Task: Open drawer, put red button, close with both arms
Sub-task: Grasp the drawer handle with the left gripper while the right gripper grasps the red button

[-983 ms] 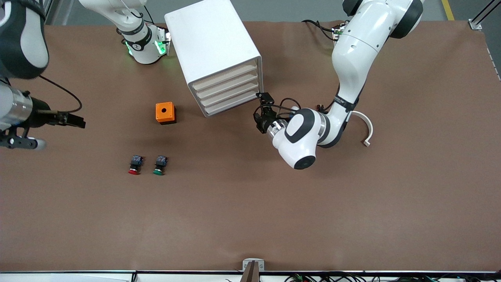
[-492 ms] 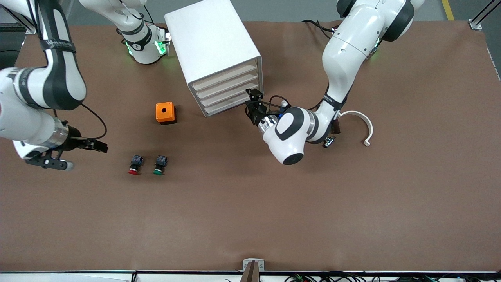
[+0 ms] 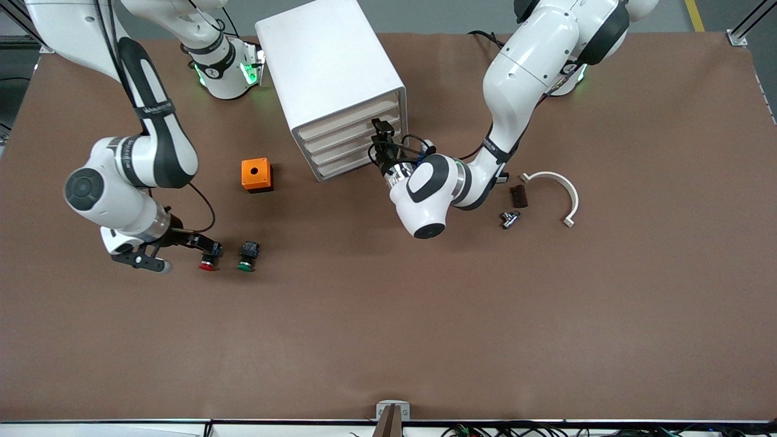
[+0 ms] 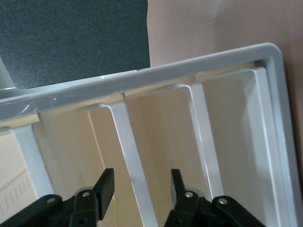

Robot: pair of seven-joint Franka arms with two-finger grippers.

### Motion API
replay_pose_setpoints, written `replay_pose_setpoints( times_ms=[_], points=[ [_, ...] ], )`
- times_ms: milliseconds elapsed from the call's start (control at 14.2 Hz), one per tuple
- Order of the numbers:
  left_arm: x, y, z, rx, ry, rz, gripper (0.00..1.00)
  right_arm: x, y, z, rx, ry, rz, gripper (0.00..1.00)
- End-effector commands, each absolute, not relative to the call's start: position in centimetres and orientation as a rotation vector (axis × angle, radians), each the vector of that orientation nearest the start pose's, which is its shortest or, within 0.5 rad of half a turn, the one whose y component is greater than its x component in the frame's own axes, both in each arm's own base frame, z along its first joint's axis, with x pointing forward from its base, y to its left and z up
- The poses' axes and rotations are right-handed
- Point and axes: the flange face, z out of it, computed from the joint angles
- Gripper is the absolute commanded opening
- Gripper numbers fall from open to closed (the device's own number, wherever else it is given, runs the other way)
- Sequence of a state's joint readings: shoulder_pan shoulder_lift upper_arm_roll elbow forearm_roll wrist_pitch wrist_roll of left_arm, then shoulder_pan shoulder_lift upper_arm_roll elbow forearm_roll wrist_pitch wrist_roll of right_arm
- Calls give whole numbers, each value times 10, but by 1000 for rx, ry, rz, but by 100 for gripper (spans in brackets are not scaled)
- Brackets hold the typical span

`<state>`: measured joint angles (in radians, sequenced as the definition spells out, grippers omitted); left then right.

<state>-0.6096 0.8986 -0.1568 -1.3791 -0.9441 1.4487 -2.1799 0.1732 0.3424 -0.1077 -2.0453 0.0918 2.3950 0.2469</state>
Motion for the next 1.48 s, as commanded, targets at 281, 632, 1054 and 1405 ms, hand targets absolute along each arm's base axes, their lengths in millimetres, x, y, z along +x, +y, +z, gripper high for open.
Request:
replay_pose_setpoints(
  times_ms=[281,632,1054,1405],
  points=[
    [398,-525,186,-1317,-1541,1385,24,594,26,224,-3095,451,-33,100],
    [399,-523,186,-1327,-1537,1366,15,592,20,201,-3099,475,-3,100],
    [421,-506,185,-1291,-1586,1367,10,587,20,181,-3105,481,24,97],
    [456,-476,187,-1245,-1647,1415,10,580,26,178,-3111,477,122,26]
  ],
)
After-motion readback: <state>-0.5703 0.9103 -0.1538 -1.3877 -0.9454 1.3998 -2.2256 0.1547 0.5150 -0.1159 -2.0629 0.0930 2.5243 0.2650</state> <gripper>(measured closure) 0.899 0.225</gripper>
